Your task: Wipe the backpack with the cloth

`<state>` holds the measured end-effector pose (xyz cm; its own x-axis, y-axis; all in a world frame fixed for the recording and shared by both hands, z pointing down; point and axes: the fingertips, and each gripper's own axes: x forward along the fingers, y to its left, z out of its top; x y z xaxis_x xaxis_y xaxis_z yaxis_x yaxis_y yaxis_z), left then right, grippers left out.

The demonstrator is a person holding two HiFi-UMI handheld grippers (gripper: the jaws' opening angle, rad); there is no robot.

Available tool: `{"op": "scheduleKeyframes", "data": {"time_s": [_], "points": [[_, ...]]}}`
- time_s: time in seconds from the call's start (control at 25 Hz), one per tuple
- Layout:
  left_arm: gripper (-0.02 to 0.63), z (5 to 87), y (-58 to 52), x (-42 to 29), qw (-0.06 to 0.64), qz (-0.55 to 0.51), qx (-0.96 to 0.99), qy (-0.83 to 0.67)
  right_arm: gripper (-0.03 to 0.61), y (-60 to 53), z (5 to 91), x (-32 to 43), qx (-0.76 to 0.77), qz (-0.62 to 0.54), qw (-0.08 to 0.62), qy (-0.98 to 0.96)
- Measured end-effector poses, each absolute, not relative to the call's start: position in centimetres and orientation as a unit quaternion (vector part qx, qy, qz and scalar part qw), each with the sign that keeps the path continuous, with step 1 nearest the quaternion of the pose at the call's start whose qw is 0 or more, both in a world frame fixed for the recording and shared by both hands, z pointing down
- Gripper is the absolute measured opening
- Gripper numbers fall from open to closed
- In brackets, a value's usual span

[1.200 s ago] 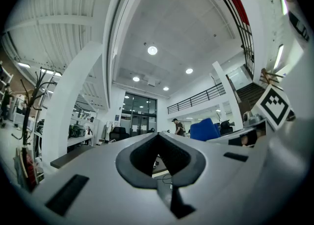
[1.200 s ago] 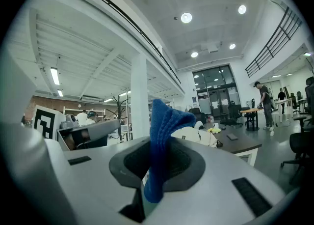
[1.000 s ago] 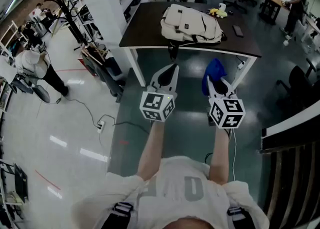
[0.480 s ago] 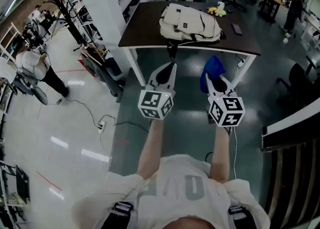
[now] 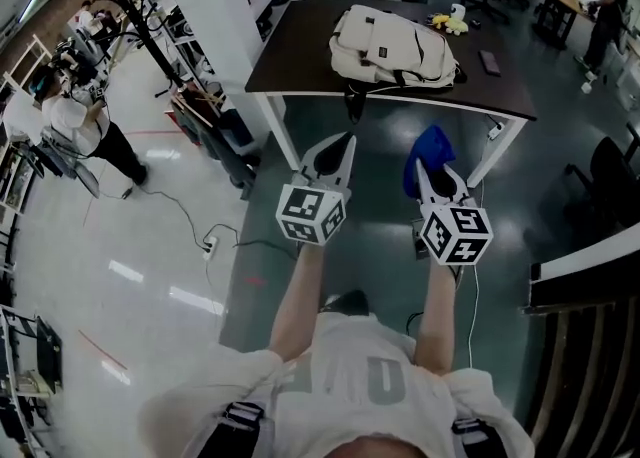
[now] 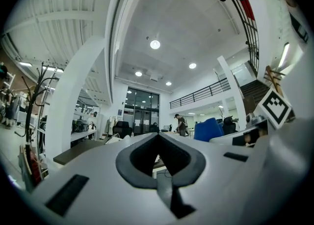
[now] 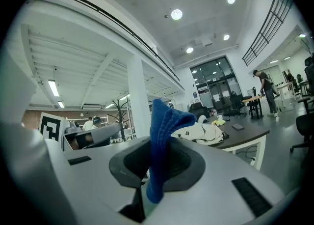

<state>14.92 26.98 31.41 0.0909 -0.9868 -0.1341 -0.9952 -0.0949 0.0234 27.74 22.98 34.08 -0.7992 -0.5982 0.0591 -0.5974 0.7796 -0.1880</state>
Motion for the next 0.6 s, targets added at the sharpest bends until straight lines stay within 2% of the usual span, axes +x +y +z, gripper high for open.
{"op": "scheduleKeyframes", "data": {"time_s": [0.36,0.6], "points": [[0.002,34.8,21.8,9.8,0.012,0.066,-0.731,0.679,0.043,17.8,37.0,22.4,-0.296,-0.116,-0.02,0.948],[0.002,35.9,13.6,1.5,0.008,0.087,-0.725,0.683,0.043,9.7,37.5,13.6,-0.273,-0.114,-0.034,0.955]]}}
